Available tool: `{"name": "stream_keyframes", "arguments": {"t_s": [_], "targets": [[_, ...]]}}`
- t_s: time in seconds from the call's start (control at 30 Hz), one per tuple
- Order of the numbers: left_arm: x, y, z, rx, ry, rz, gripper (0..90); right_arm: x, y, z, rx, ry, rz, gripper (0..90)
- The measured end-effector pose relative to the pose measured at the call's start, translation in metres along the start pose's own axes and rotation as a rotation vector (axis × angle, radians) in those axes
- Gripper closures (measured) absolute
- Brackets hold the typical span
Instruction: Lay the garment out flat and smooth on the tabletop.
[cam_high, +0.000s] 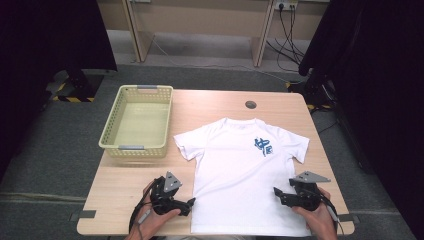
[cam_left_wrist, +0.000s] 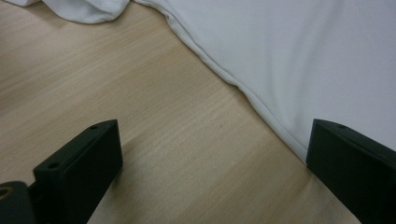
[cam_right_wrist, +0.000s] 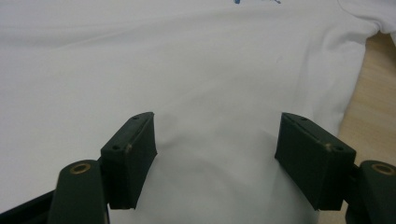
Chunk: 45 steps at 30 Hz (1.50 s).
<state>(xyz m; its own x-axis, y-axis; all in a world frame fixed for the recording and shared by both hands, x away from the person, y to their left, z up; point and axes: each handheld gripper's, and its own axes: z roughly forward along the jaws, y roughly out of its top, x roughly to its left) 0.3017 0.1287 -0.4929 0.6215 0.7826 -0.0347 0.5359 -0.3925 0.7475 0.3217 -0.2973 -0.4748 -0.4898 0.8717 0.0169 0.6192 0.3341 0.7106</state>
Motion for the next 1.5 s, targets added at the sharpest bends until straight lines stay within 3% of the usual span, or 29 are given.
{"name": "stream_keyframes", "arguments": {"t_s": [0.4,0.97,1.23,1.5], "targets": [[0.000,-0.014,-0.014,0.013,0.015,0.018,1.4,0.010,-0.028,-0.022,-0.044,0.010,0.021,25.8],[0.003,-0.034,-0.033,0.003,0.011,0.021,0.0,0.026,-0.042,-0.042,-0.059,0.008,0.029,20.7],[0.000,-0.035,-0.034,0.003,0.014,0.019,0.0,0.029,-0.051,-0.048,-0.065,-0.026,0.021,18.9],[-0.002,-0.038,-0.036,-0.003,0.009,0.022,0.0,0.028,-0.058,-0.055,-0.072,-0.023,0.021,17.9]]}}
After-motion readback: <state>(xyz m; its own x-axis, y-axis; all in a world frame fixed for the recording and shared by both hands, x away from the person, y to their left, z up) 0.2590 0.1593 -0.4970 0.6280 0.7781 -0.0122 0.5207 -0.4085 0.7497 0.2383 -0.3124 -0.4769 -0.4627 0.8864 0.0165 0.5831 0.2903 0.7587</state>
